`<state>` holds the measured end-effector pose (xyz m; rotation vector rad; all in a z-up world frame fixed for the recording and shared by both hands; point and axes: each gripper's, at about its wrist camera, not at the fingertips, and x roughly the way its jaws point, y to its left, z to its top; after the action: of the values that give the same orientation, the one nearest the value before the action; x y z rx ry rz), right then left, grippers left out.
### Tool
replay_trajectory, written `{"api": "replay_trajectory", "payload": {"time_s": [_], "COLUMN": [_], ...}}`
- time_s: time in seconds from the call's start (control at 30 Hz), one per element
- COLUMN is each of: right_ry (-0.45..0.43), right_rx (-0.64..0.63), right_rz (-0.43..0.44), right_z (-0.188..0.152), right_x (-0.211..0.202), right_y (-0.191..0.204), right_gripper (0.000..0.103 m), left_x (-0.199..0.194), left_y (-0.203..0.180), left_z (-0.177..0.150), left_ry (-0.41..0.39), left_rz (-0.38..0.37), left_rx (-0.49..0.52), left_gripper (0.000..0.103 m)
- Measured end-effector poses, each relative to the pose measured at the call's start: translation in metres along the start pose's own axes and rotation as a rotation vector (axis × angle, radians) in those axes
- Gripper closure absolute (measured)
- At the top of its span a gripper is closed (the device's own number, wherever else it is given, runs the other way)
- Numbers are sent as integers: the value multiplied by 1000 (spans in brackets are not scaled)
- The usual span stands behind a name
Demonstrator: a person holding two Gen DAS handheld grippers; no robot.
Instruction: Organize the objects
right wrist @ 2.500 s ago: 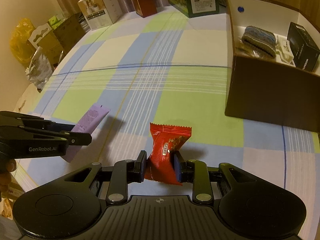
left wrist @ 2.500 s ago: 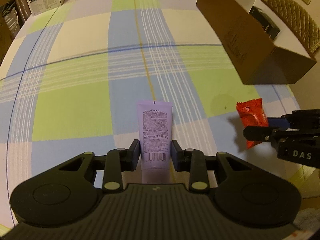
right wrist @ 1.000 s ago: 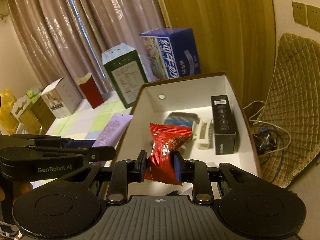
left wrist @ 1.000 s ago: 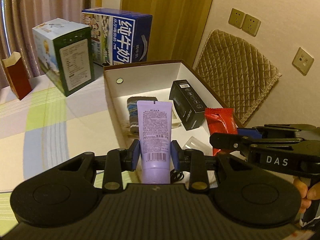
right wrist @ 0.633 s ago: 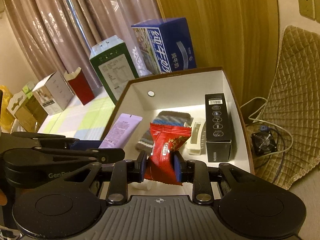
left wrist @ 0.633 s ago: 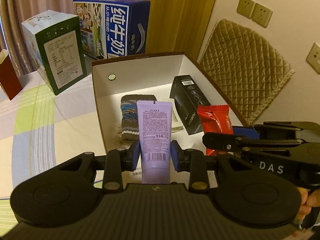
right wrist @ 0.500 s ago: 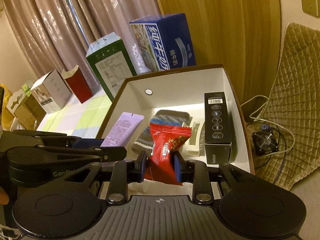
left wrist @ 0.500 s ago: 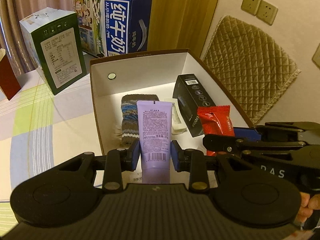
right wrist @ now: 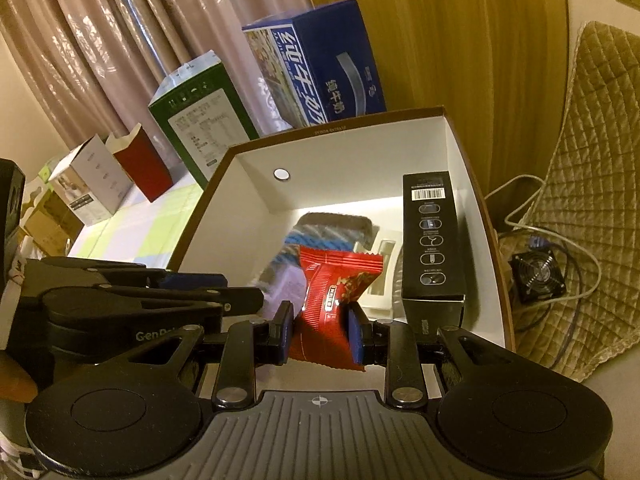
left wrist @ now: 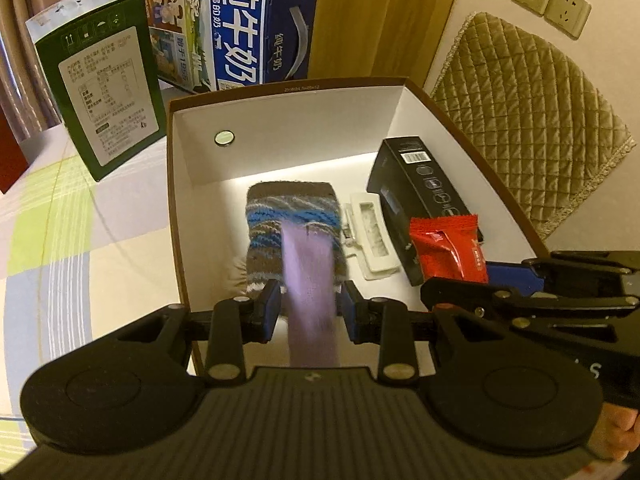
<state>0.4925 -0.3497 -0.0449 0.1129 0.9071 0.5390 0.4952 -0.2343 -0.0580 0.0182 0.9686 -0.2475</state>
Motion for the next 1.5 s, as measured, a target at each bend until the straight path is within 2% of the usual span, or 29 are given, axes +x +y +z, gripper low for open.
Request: {"api": "replay_trajectory", "payload": {"time_s": [0.4,0.43,0.53,0.6,0.7,0.8,0.87,0.97,1.07,1.23,1.5], "right_ry": [-4,-12,-49,-57,-54,-56,-60,-71,-86,-98,-91], "right_rx": [-11,-12,-16,-18,-27,-31,-28,-27,-22,-23,28], "right_rz": [29,33,4,13,10,-2,-7,-27,-41,-66,-73], "right_z": [5,6,6,6,4,0,-4,-9,-13,-22,-46], "right_x": [10,9,5,1,-4,-11,-17,-28,-39,-57,-79], "right_y": [2,2,3,2,2,2,2,2,3,7,17], "right_gripper": [77,73,45,44,39,30,20,10,4,2,2], "left_x": [-15,-16,-24,-29,-38,-48,-55,-64,-73,-91,-113], "left_y": [8,8,12,15,20,21,20,18,14,12,12], "left_z": [9,9,8,7,4,0,-3,-7,-12,-22,-47], "left_ry": [-41,-44,-59,-65,-74,-86,-95,-103,-114,-131,-119], "left_rz": [38,45,59,70,69,68,69,65,73,82,151], "left_rx": [22,22,19,14,6,8,9,13,10,-23,-52], "left_gripper": [51,46,42,40,28,25,18,13,7,2,1]}}
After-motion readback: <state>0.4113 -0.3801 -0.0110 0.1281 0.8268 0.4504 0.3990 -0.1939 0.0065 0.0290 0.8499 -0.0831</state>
